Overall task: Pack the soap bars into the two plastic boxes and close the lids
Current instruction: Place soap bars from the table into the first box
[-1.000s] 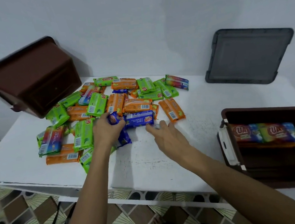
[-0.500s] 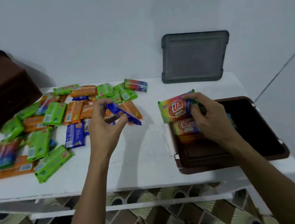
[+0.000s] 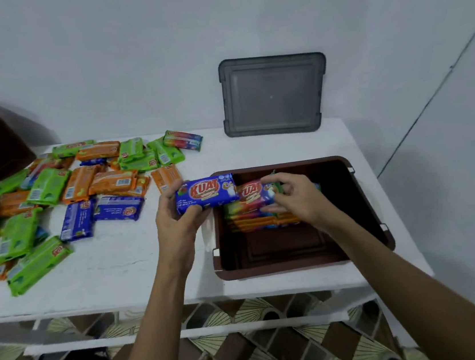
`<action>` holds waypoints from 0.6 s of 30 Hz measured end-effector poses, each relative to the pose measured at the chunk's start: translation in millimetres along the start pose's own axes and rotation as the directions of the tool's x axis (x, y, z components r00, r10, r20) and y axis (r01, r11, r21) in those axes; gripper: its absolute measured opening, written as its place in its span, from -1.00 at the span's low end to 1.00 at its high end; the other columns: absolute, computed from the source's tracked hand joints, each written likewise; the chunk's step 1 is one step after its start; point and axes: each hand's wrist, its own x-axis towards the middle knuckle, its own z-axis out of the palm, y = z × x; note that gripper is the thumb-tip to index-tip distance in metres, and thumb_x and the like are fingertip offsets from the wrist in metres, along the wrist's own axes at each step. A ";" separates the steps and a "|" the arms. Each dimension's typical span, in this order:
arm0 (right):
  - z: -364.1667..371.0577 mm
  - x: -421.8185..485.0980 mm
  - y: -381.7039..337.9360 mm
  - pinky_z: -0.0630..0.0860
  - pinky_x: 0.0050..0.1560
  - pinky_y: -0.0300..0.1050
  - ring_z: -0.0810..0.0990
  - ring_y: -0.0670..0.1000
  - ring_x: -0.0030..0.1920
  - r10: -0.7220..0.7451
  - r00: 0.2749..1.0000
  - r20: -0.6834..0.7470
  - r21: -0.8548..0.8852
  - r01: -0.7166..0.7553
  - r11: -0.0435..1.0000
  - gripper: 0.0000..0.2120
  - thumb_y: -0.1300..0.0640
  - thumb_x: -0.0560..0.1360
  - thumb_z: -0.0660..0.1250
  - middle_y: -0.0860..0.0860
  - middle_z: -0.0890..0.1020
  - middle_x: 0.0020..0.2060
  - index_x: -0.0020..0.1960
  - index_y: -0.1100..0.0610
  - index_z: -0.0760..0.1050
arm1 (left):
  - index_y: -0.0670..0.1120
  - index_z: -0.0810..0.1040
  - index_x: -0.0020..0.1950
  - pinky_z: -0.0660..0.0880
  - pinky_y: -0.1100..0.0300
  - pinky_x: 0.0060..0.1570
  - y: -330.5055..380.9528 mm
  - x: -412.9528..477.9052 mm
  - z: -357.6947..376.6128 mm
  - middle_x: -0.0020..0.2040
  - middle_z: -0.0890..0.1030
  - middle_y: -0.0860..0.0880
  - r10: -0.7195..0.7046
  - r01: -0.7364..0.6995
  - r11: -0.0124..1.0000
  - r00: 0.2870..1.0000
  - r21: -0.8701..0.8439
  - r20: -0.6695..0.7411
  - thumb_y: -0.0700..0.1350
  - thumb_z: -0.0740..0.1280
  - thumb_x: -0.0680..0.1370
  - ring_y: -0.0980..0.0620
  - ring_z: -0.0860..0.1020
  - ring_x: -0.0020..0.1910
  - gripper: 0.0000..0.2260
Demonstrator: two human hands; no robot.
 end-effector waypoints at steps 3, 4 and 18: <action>3.4 8.6 8.3 0.67 -0.21 -0.09 0.71 -0.05 -0.21 -0.024 1.000 0.000 -0.361 0.022 0.932 -0.67 0.28 0.57 0.25 0.13 0.64 0.03 0.27 0.02 0.51 | -0.05 0.40 0.32 0.64 0.12 -0.07 -6.0 -3.0 3.8 0.28 0.51 -0.11 -0.016 0.015 0.999 0.999 -0.040 -0.045 -0.38 0.26 0.57 -0.08 0.55 0.21 -0.61; 4.6 9.5 8.7 0.62 -0.32 -0.16 0.66 -0.10 -0.32 -0.052 0.999 -0.012 -0.482 0.039 0.876 -0.63 0.26 0.55 0.25 0.05 0.65 -0.08 0.29 -0.04 0.50 | -0.06 0.39 0.34 0.64 0.12 -0.07 -6.5 -3.2 4.1 0.26 0.52 -0.08 -0.015 0.013 0.999 0.999 -0.047 -0.051 -0.38 0.26 0.57 -0.07 0.55 0.20 -0.60; -0.2 -13.4 -30.0 0.65 0.01 0.05 0.64 0.05 0.13 -0.083 0.997 0.010 0.283 0.077 0.956 -0.65 0.08 0.55 0.32 0.11 0.62 0.12 0.33 -0.03 0.44 | 0.02 0.41 0.32 0.62 0.19 -0.11 8.7 -7.4 41.1 0.30 0.51 0.02 0.023 -0.027 1.000 0.980 0.015 0.197 -0.33 0.31 0.52 -0.04 0.54 0.27 -0.57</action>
